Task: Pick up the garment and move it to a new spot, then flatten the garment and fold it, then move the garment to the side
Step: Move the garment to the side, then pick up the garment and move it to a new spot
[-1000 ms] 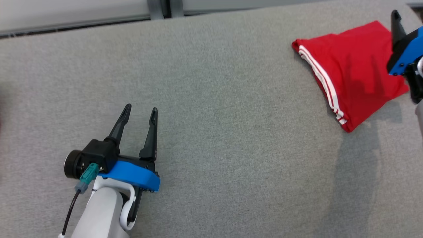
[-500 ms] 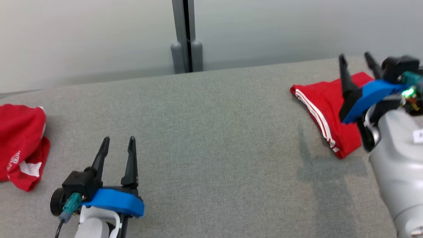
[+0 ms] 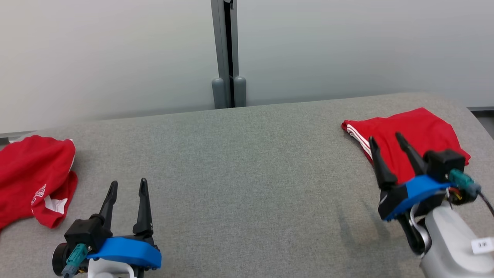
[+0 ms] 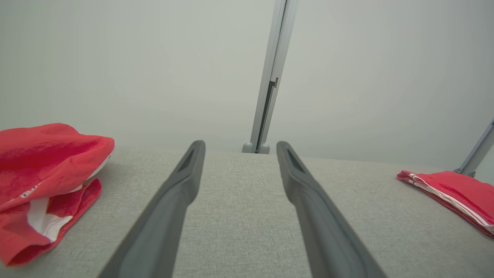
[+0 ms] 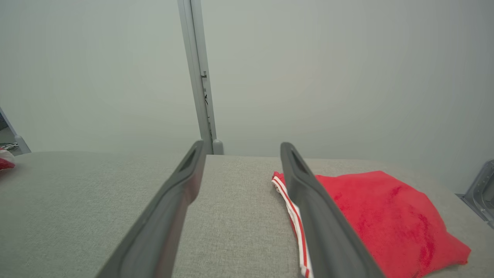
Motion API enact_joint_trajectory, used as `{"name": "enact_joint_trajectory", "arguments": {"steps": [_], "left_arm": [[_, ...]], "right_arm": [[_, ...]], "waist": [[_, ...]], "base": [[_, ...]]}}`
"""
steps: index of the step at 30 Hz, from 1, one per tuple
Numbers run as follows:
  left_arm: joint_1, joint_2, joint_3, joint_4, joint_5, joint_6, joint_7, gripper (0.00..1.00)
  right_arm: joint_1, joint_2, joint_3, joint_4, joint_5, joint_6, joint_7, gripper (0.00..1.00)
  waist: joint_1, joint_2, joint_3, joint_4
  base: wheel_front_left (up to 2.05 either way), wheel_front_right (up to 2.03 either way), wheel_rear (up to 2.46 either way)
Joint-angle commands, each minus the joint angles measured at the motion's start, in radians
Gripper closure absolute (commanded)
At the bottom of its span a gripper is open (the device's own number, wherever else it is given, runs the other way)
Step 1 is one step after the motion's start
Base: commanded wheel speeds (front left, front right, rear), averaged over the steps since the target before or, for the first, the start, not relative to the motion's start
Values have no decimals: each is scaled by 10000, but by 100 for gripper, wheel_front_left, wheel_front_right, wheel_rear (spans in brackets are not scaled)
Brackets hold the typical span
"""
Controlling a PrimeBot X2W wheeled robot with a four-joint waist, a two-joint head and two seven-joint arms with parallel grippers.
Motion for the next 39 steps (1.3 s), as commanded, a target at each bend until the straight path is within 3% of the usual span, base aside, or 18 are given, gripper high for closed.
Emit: {"name": "enact_joint_trajectory", "arguments": {"steps": [1,13,24,39], "left_arm": [[145,2,77,-40,80,68,-27,0],[661,-135,339,-177,245,39,-27,0],[792,-188,461,-363,325,5,-27,0],[640,-205,382,-196,324,-27,-26,0]], "right_arm": [[584,-27,14,-449,82,1,-25,0],[3058,713,-756,-2281,-355,1,-27,0],[3266,1041,-1350,-2806,-860,1,-28,0],[3225,1164,-1349,-2805,-1069,1,-29,0]], "waist": [[1,3,-84,27],[1,3,-288,209],[1,3,-188,227],[1,3,-107,141]], "base": [[0,0,0],[0,0,0],[0,0,0],[0,0,0]]}}
